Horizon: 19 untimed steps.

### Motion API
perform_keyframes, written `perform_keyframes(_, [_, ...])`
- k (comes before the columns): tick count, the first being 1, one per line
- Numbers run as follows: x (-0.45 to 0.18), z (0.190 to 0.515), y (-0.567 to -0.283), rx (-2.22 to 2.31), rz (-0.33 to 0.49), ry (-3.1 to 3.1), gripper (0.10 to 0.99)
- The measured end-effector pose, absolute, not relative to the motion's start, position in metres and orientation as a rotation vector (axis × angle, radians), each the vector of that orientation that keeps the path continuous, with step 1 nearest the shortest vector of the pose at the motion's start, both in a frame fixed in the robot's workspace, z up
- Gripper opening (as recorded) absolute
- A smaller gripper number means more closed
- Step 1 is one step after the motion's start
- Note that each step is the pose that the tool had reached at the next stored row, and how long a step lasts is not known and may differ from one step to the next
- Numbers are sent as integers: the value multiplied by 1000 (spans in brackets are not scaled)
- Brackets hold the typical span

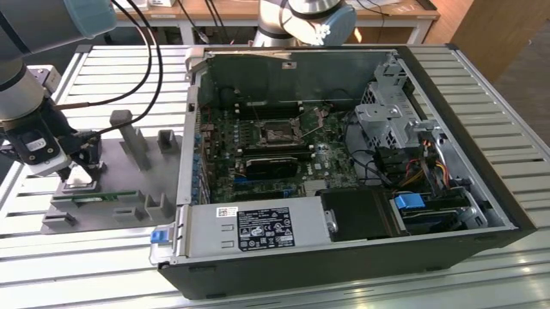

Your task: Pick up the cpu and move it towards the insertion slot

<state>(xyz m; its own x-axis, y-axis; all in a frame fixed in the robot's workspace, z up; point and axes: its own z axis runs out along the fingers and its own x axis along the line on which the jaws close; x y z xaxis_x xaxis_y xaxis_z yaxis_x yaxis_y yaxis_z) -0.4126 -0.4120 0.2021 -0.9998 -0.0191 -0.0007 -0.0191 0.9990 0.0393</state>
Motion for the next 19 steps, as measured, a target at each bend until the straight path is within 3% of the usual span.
perform_keyframes(3, [-413, 202, -412, -30, 62, 3140, 525])
perform_keyframes(6, [-413, 202, -412, -30, 62, 3140, 698])
perform_keyframes(8, [-413, 202, -412, -30, 62, 3140, 698])
perform_keyframes(9, [-413, 201, -412, -30, 62, 3140, 761])
perform_keyframes(19, [-413, 188, -412, -30, 66, 3140, 761])
